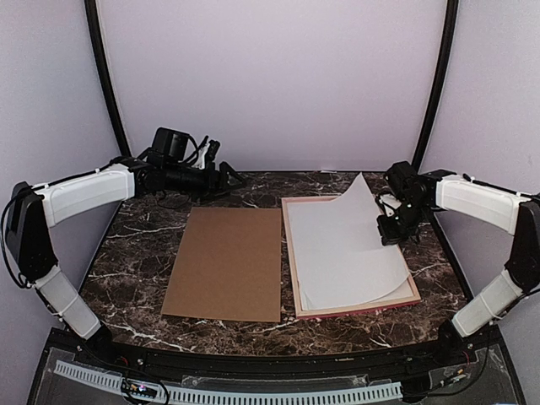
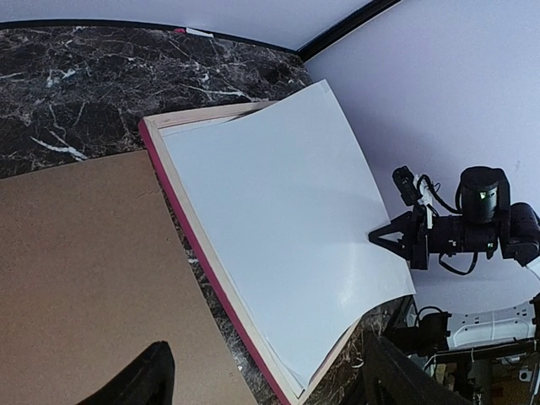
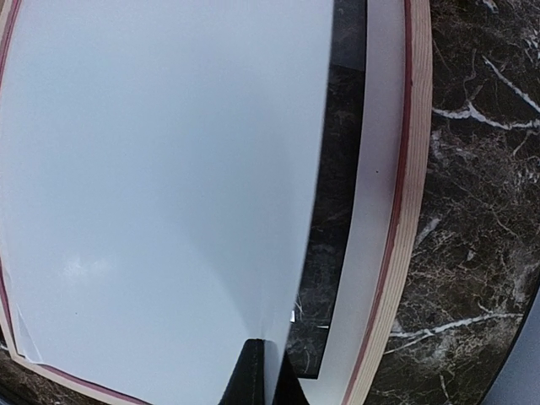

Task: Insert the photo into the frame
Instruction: Place the photo on the mat board.

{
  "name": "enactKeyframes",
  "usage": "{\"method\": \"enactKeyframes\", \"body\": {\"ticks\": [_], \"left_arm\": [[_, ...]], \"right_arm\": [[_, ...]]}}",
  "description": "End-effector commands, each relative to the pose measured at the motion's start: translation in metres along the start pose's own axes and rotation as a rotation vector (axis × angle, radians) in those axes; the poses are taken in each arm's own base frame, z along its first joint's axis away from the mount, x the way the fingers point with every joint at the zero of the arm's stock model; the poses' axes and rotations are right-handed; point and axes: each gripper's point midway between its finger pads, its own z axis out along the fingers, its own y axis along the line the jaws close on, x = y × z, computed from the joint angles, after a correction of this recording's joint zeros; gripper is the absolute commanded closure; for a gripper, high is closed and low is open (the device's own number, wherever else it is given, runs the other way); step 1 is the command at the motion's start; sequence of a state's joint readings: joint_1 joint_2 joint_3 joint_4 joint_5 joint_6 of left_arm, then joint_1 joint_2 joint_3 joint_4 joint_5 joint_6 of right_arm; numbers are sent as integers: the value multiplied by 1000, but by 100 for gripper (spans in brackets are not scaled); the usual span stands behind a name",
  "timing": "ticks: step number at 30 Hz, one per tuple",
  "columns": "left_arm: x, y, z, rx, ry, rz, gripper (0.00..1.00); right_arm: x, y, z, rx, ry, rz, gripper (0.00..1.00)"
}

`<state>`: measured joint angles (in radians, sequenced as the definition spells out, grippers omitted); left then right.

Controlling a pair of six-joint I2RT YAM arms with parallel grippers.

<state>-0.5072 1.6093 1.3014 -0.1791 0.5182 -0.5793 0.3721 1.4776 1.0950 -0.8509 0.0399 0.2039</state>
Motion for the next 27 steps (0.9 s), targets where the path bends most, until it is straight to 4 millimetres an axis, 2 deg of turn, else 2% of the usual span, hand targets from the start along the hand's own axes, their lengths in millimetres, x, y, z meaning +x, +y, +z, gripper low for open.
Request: {"method": "enactKeyframes", "body": {"ticks": [1, 9, 17, 22, 27], "left_arm": [[1, 0, 0, -9, 7, 14, 21], [4, 4, 2, -18, 20, 7, 20], [4, 4, 1, -22, 20, 8, 20], [5, 5, 2, -23, 25, 5, 20], [7, 6, 3, -26, 33, 3, 20]], "right_arm": [[-6, 8, 1, -56, -43, 8, 100], [-7, 16, 12, -104, -41, 52, 98], [-3, 8, 16, -86, -39, 92, 95], [-5, 5, 16, -77, -45, 95, 89], [-4, 1, 21, -60, -32, 95, 75]]}}
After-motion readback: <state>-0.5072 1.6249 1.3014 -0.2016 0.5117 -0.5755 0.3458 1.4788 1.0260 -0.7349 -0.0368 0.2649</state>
